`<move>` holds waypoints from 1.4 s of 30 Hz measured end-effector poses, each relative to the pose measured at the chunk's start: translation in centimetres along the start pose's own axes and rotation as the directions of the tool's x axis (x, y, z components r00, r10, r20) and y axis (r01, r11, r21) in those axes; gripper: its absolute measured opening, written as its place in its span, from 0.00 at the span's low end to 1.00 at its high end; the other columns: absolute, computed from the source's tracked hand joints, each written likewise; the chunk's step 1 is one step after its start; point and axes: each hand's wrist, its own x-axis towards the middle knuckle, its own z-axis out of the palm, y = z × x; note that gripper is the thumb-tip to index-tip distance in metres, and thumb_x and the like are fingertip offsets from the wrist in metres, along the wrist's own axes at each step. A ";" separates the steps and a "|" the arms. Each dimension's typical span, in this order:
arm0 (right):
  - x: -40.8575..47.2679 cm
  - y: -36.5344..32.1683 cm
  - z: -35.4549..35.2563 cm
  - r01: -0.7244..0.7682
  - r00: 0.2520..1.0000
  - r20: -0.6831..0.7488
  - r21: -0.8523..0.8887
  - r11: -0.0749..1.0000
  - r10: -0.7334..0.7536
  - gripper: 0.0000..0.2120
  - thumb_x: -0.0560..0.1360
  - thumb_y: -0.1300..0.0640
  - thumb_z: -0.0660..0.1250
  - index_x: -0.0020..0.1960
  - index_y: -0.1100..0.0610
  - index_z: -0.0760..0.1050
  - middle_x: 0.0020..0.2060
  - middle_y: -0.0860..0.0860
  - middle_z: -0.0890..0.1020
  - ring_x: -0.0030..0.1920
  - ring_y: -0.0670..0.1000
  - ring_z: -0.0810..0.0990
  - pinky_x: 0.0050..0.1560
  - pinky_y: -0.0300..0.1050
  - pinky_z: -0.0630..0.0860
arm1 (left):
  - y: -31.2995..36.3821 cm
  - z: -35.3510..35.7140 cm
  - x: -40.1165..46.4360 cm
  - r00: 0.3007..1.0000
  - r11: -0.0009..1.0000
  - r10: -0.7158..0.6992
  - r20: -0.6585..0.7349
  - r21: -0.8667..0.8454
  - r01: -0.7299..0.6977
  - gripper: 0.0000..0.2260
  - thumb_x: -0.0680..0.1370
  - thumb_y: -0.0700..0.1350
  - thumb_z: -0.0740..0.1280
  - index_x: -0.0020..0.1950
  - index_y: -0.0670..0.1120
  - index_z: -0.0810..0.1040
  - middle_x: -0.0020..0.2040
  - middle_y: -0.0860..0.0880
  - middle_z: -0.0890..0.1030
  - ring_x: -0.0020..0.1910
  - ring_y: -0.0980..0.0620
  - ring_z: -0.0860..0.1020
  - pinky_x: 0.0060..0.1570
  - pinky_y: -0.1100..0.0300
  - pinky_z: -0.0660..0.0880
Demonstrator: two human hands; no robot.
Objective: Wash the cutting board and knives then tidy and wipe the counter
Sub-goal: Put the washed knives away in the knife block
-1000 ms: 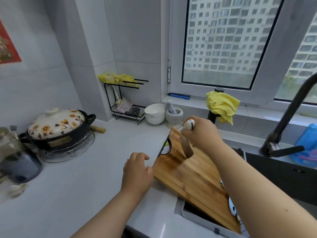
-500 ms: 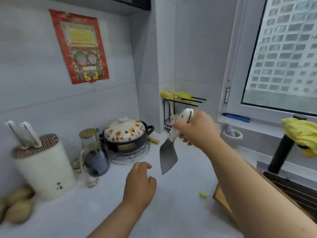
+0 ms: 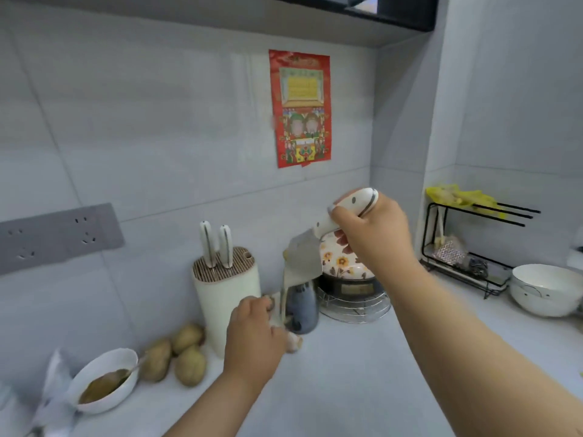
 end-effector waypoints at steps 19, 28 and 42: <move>4.8 -0.8 13.8 0.173 0.967 0.194 -0.031 0.985 -0.163 0.06 0.73 0.52 0.70 0.44 0.53 0.77 0.33 0.50 0.82 0.30 0.50 0.83 0.39 0.54 0.82 | -11.0 -1.9 9.2 0.995 0.945 -0.044 0.089 0.326 0.012 0.31 0.77 0.56 0.62 0.75 0.46 0.58 0.76 0.46 0.59 0.75 0.44 0.54 0.75 0.49 0.50; 7.4 0.3 17.8 0.159 0.927 0.366 -0.184 0.970 -0.083 0.09 0.73 0.53 0.68 0.47 0.58 0.76 0.37 0.53 0.83 0.31 0.53 0.84 0.37 0.47 0.81 | -11.8 -1.9 9.6 1.000 0.924 0.008 0.003 0.383 -0.008 0.28 0.76 0.58 0.64 0.71 0.45 0.67 0.69 0.47 0.72 0.70 0.46 0.66 0.74 0.51 0.53; 10.6 2.8 22.6 0.102 0.846 0.526 -0.317 0.943 0.085 0.05 0.72 0.58 0.64 0.45 0.60 0.74 0.33 0.58 0.83 0.30 0.53 0.81 0.46 0.48 0.81 | -13.3 -0.9 9.4 0.995 0.936 0.008 -0.099 0.350 0.028 0.27 0.69 0.59 0.72 0.62 0.46 0.76 0.56 0.46 0.77 0.56 0.40 0.75 0.67 0.38 0.64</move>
